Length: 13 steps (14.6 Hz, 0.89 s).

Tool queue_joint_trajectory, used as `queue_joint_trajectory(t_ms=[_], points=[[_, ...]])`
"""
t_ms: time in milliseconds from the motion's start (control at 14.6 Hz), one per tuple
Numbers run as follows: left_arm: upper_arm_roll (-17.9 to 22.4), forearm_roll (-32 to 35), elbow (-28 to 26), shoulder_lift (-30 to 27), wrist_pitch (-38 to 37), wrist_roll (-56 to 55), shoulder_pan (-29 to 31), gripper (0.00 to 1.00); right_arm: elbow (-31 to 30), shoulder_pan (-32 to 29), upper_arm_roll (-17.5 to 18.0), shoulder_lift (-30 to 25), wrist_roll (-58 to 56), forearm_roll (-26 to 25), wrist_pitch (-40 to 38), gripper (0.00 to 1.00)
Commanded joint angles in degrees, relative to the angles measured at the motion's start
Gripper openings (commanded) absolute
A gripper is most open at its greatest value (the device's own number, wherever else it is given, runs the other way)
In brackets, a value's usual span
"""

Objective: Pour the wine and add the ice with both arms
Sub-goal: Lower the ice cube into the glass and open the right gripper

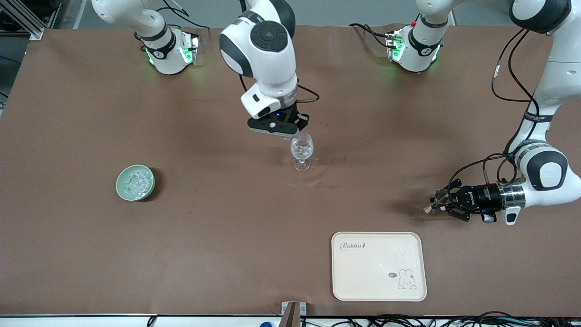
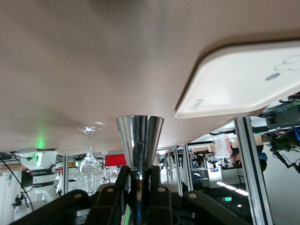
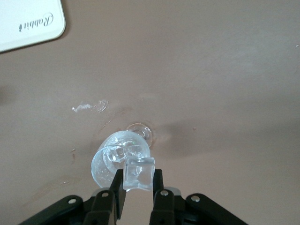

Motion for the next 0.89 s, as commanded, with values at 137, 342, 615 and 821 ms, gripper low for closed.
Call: queue_joint_trajectory(t_ms=[137,342,615,821], points=[[0.68,0.66,1.04,2.98,-2.62,3.56,0.01,0.01,4.89,1.34,-0.64,4.01,1.19,-0.53,-0.09,0.05],[1.12,2.05,0.95,4.48,-2.62,3.56,-0.34,0.01,6.40,1.69,-0.64,6.21,0.84,-0.45,-0.18,0.08],[1.03,6.37,0.86,5.53,-2.62,4.09,-0.43,0.01,6.40,2.22,-0.64,7.36,0.75,-0.45,-0.18,0.16],[0.94,6.46,1.03,6.76,-2.62,5.58,-0.35,0.01,6.49,2.22,-0.64,7.36,0.57,-0.53,-0.18,0.51]])
